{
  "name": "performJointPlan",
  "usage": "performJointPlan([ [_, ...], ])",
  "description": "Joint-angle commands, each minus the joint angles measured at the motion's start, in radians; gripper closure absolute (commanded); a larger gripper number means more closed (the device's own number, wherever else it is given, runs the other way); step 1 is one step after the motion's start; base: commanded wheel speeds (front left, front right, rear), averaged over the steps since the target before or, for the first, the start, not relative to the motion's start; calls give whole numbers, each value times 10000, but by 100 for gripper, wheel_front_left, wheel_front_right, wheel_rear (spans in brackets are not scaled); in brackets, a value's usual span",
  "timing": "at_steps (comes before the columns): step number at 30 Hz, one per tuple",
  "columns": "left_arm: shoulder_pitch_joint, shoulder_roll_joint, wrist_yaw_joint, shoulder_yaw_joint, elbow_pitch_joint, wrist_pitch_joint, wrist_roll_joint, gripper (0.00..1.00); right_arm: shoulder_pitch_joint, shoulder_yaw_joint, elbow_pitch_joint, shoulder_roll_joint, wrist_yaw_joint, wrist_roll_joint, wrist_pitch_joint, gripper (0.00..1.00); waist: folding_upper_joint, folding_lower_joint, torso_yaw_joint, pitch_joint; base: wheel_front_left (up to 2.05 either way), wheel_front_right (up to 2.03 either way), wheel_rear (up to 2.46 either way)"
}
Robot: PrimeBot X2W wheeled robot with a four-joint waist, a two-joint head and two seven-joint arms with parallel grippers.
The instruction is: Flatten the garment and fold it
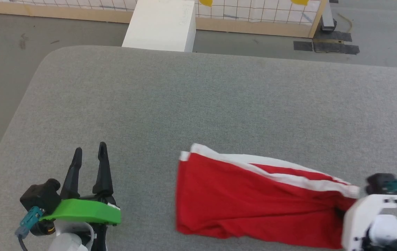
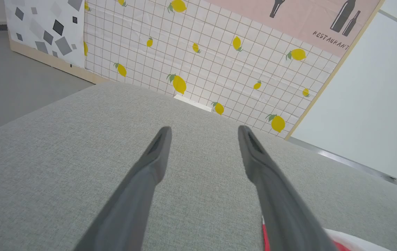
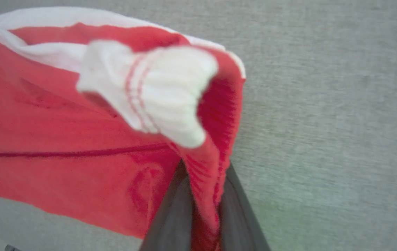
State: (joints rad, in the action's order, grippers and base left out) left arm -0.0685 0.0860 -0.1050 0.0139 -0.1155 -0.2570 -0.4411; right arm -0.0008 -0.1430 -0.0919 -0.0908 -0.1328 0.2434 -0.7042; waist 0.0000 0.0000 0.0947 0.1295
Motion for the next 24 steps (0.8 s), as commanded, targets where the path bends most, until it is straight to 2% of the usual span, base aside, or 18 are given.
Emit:
performJointPlan([
  [1, -21, -65, -69, -13, -10, -47, 135, 0, -143, -339, -6, -238, 21, -72, -151, 100, 0, 0, -12, 9, 0, 0, 0],
  [7, -24, -98, -119, -73, -59, -47, 117, 0, -296, -2003, -333, -924, 21, -397, -671, 100, 0, 0, 0, 68, 0, 0, 0],
  [12, -100, -100, -153, -127, -116, -47, 129, 0, -523, -3171, -745, -1263, 21, -1052, -821, 100, 0, 0, 66, 158, 0, 0, 0],
  [13, -128, -98, -168, -127, -159, -47, 121, 0, -646, -3474, -814, -1390, 21, -1476, -790, 100, 0, 0, 69, 169, 0, 0, 0],
  [18, -88, -106, -183, -106, -216, -47, 116, 0, -578, -2766, -209, -1709, 21, -1672, -1072, 100, 0, 0, 26, 71, 0, 0, 0],
  [24, -8, -105, -191, -56, -268, -47, 123, 0, -112, -1065, 1794, -2508, 21, -625, -2975, 100, 0, 0, -170, -104, 0, 0, 0],
])
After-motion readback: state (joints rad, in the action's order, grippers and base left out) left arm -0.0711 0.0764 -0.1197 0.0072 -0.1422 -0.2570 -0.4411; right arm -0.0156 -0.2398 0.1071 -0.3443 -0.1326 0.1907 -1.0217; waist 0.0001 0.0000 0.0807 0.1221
